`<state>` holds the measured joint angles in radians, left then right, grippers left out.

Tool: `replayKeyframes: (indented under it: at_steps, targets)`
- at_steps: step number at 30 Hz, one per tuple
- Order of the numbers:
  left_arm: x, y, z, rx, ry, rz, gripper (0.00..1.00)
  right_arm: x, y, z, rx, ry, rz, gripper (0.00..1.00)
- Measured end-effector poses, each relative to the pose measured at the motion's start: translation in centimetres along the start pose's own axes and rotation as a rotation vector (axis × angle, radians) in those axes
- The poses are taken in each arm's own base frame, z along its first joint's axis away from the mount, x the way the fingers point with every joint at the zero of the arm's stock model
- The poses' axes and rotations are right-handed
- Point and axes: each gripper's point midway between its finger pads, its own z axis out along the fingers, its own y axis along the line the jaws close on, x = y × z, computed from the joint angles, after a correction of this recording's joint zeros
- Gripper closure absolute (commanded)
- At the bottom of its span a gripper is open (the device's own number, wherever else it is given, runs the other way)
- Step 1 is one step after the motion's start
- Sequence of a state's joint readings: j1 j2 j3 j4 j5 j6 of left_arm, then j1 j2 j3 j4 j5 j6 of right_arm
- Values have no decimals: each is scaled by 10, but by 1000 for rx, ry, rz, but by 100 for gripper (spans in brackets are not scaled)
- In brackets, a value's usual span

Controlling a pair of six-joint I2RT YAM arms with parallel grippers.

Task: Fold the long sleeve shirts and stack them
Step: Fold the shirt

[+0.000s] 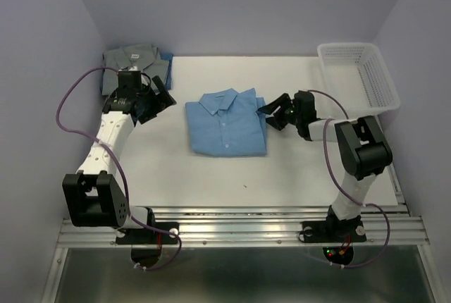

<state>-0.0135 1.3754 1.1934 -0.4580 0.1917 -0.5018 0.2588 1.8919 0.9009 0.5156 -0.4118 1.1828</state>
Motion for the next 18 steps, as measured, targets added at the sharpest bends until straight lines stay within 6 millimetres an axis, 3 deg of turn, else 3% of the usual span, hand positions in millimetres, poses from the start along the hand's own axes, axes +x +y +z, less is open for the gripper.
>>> replayKeyframes:
  at_steps: [4, 9, 12, 14, 16, 18]
  targets:
    - [14, -10, 15, 22, 34, 29, 1, -19, -7, -19, 137, -79, -138, 11]
    - [33, -16, 59, 51, 94, 47, 1, -48, 32, -37, 199, -171, -417, 14]
    - [44, -10, 91, 42, 133, 52, 3, -43, 65, -24, 207, -158, -602, 18]
    - [52, -3, 108, 27, 160, 55, 7, -36, 78, -11, 206, -145, -674, 19]
    - [58, -1, 121, 33, 183, 65, 10, -25, 75, 5, 231, -120, -736, 21]
    - [61, -4, 134, 57, 199, 78, 14, -16, 60, 13, 276, -83, -770, 28]
